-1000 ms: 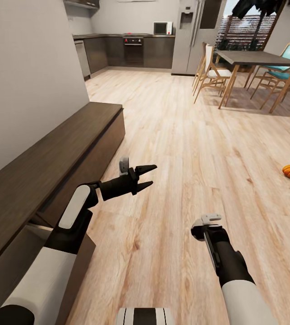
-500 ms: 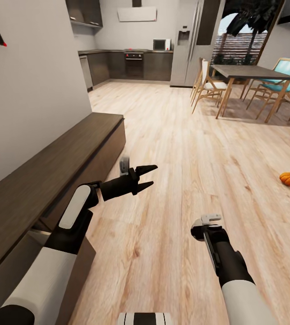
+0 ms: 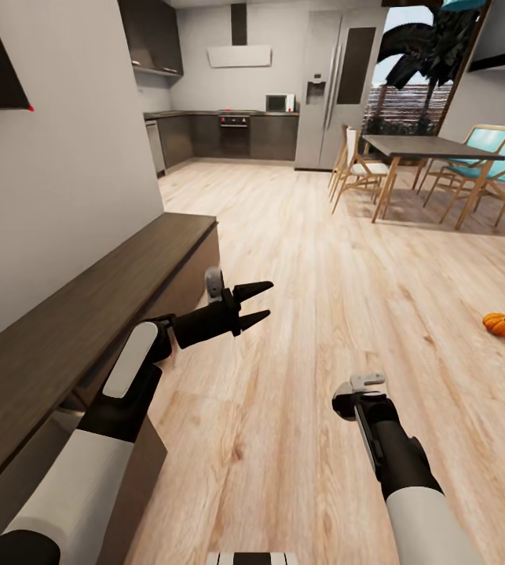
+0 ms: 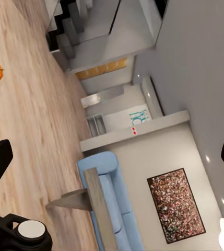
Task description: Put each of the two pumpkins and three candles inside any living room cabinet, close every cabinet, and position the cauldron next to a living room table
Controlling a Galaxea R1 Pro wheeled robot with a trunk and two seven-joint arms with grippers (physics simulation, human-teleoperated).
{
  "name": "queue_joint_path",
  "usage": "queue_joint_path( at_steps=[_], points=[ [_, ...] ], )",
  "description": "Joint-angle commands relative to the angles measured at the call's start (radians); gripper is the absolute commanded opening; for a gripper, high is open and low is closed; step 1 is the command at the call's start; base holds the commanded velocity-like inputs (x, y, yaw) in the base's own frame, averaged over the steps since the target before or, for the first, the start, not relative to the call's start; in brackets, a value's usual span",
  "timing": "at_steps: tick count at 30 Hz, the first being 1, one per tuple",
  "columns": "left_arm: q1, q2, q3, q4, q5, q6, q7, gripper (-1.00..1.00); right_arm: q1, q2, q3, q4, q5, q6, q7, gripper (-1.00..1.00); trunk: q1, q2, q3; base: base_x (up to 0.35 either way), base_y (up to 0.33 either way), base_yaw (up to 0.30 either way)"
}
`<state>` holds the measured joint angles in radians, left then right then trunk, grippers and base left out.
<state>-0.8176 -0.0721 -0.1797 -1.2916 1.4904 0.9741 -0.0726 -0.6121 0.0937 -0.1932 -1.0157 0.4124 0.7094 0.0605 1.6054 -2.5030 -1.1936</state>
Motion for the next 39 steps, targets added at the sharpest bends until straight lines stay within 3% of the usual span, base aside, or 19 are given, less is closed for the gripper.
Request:
queue_joint_path(
  at_steps=[1,13,22,39],
  points=[
    [0.0,0.0,0.0,0.0,-0.001,0.0,0.0,1.0,0.0,-0.001,0.0,0.001,0.0,0.0,-0.001,-1.0,0.0,0.0,0.004,0.0,0.0,0.0],
    [0.001,0.0,-0.001,0.0,-0.001,0.0,-0.003,1.0,0.0,0.001,0.0,0.002,0.002,-0.001,-0.001,-1.0,-0.008,0.008,0.05,0.0,0.0,0.061],
    [0.004,0.0,-0.001,0.0,-0.001,0.0,-0.003,1.0,0.0,0.001,0.0,0.002,0.002,-0.001,-0.001,-1.0,-0.043,0.071,0.078,0.0,0.0,0.229],
    [0.005,0.0,-0.001,0.001,-0.001,0.0,-0.003,1.0,0.0,0.001,0.0,0.002,0.001,-0.001,-0.001,-1.0,-0.108,0.19,0.131,0.0,0.0,0.01]
  ],
)
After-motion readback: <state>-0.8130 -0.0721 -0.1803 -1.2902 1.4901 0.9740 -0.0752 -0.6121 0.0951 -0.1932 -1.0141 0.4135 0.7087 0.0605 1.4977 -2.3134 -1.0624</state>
